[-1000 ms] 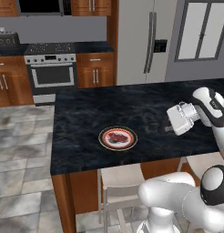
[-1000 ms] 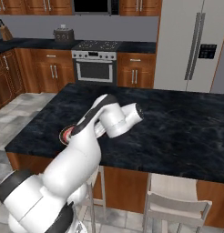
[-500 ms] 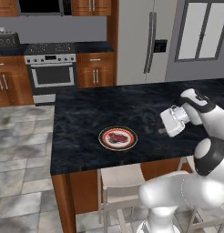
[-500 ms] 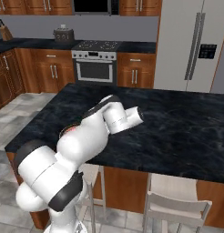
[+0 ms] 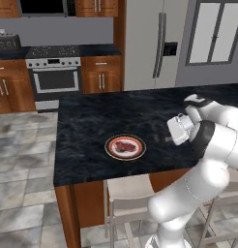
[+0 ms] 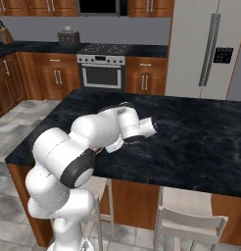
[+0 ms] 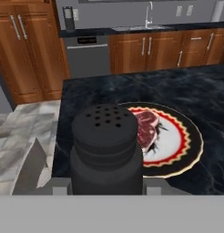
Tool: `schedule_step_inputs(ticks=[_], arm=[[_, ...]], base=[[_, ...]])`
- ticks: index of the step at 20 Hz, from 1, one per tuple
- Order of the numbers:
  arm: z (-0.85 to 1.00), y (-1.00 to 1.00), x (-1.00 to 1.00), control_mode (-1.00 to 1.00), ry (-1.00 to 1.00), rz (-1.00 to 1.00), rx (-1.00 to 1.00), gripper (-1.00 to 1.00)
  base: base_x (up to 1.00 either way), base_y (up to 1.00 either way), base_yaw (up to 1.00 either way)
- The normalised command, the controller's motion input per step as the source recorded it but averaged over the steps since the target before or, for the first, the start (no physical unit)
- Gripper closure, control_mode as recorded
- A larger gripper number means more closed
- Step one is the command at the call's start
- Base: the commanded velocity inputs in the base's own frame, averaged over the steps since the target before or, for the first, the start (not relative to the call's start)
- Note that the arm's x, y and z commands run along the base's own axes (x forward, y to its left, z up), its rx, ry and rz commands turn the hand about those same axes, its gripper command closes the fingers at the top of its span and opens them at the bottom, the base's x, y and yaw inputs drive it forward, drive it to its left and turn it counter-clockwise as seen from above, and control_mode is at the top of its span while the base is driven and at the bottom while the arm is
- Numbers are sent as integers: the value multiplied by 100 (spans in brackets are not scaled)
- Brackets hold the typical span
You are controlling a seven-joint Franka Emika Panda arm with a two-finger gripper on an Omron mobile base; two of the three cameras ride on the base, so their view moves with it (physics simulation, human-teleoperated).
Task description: Retrieve the shaker from the cabinet and place it next the steak on a plate on the dining table.
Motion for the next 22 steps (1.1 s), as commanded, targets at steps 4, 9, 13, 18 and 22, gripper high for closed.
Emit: schedule_step_inputs(ticks=[4,9,13,18,22], arm=[[-23,-1,27,-100,0,0,0,100],[-23,0,18,-100,0,-2,0,100],[-3,0,16,-100,0,-7,0,100],[-24,0,16,-100,0,0,0,100],[-31,0,15,-100,0,0,0,100]], base=[[0,0,0],[0,0,0],[0,0,0],[0,0,0],[0,0,0]])
